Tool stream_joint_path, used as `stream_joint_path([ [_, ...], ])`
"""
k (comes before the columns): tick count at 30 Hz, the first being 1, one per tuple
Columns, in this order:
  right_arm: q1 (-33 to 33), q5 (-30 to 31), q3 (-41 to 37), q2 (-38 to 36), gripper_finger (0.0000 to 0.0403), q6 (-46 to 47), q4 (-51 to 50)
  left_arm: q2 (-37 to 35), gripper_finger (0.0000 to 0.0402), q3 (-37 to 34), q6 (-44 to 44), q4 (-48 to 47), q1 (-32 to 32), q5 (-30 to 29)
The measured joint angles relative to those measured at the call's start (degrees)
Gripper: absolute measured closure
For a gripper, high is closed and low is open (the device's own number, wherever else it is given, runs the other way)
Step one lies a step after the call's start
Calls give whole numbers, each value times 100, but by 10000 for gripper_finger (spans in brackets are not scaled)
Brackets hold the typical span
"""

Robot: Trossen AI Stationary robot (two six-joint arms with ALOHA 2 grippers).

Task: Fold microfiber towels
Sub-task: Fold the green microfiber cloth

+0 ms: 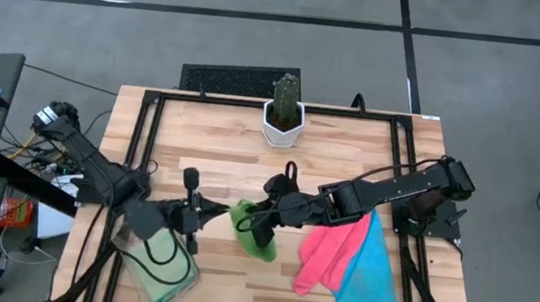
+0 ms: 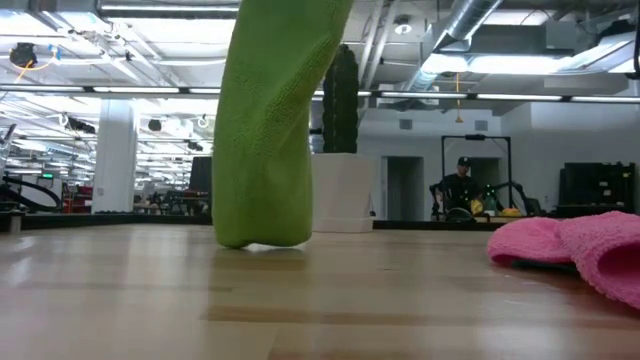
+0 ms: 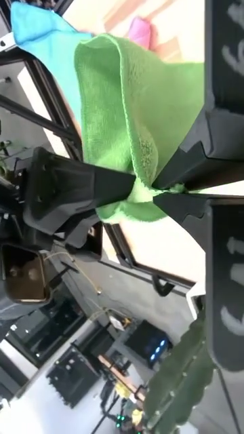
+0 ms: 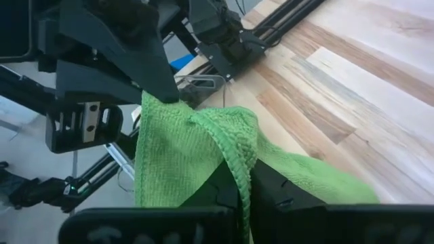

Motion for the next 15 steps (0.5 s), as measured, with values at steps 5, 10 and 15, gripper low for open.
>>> stream_joint_path([
  [5,-2,-13,-2,2,364,-47,87,-4,401,7,-465,-255,-142,-155],
  [10,-9,-186,-12,2,358,-52,32,-9,401,7,-916,-866,-220,-428],
  [15,4,-273,-13,2,357,-52,28,-13,401,7,-1364,-1133,-220,-426],
])
